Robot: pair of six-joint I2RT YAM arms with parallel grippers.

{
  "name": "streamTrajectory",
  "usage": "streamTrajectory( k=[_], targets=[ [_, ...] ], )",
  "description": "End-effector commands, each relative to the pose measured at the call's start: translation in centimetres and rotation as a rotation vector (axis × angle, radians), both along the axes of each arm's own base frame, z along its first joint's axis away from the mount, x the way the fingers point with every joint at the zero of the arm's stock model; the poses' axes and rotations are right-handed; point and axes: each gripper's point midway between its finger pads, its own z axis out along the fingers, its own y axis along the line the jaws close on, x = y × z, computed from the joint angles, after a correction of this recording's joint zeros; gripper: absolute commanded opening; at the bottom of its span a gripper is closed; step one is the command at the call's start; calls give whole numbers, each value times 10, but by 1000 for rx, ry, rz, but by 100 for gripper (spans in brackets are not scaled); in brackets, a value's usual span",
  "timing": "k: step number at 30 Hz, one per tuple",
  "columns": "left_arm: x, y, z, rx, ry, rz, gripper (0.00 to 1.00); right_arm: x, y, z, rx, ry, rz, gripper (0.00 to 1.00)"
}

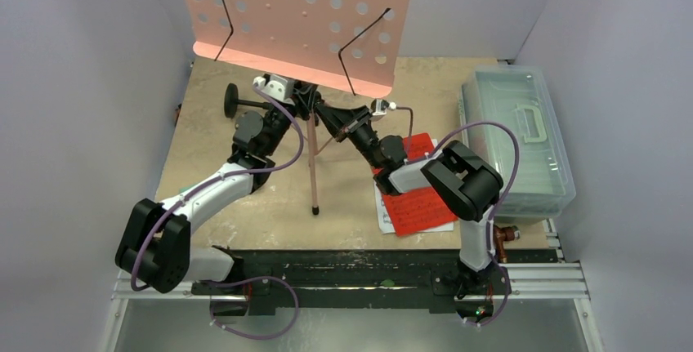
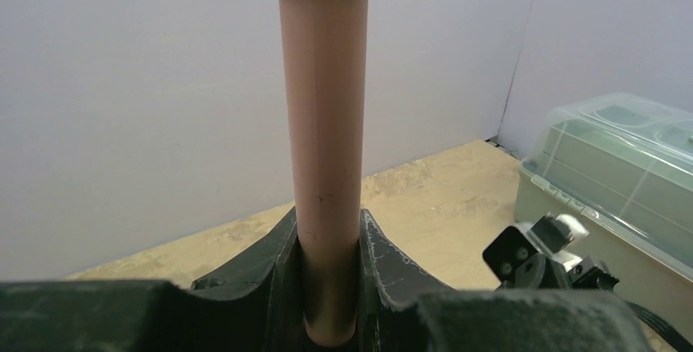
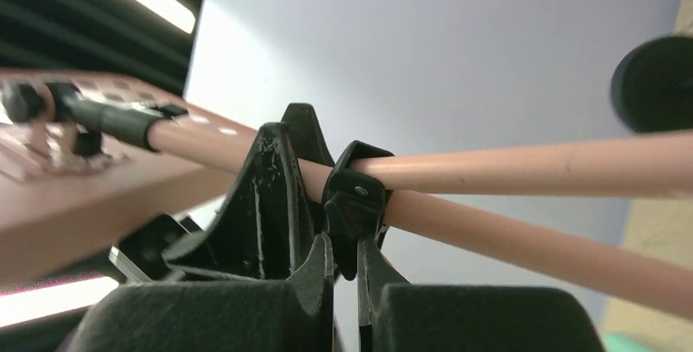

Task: Set up the instrument practice props

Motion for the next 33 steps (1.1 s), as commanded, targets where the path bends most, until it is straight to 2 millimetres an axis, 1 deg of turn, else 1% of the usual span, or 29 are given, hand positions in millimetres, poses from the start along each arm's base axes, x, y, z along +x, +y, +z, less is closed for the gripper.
streamTrajectory(
  k=[1, 2, 3, 5, 8, 10, 14, 16, 19, 21, 23, 26, 28, 30, 33],
  targets=[
    [-11, -22, 6, 5, 13, -99, 0, -23, -48, 59, 500, 108, 122, 0],
    [-11, -22, 6, 4, 13, -100, 0, -24, -49, 61, 493, 113, 120, 0],
    [-11, -22, 5, 4, 14, -101, 0, -24, -50, 60, 479, 123, 114, 4],
    [-10, -22, 4, 4, 17, -98, 0, -25, -50, 58, 448, 118, 101, 17],
    [-11, -22, 5, 2, 15, -102, 0, -32, -47, 54, 381, 59, 90, 35],
    [-12, -22, 8, 0, 10, -100, 0, -37, -48, 47, 318, 22, 64, 44],
    [-12, -21, 9, -3, 8, -98, 0, -46, -58, 28, 122, -76, -69, 58],
    [-13, -21, 9, -5, 8, -101, 0, -49, -65, 17, -26, -183, -174, 63],
    [-12, -21, 9, -5, 10, -98, 0, -53, -66, 7, -285, -417, -319, 66],
    [-12, -21, 9, -10, 12, -101, 0, -50, -69, 8, -466, -606, -444, 67],
    [-14, -22, 11, -13, 8, -107, 0, -50, -66, 6, -675, -841, -547, 70],
    [-14, -20, 12, -13, 6, -101, 0, -54, -71, 15, -875, -1142, -701, 73],
    [-14, -20, 13, -14, 5, -101, 0, -58, -70, 20, -1025, -1416, -806, 74],
    [-14, -20, 13, -13, 4, -101, 0, -57, -62, 21, -1132, -1605, -840, 74],
    [-15, -20, 14, -14, 2, -101, 0, -48, -53, 23, -1273, -1807, -874, 70]
  ],
)
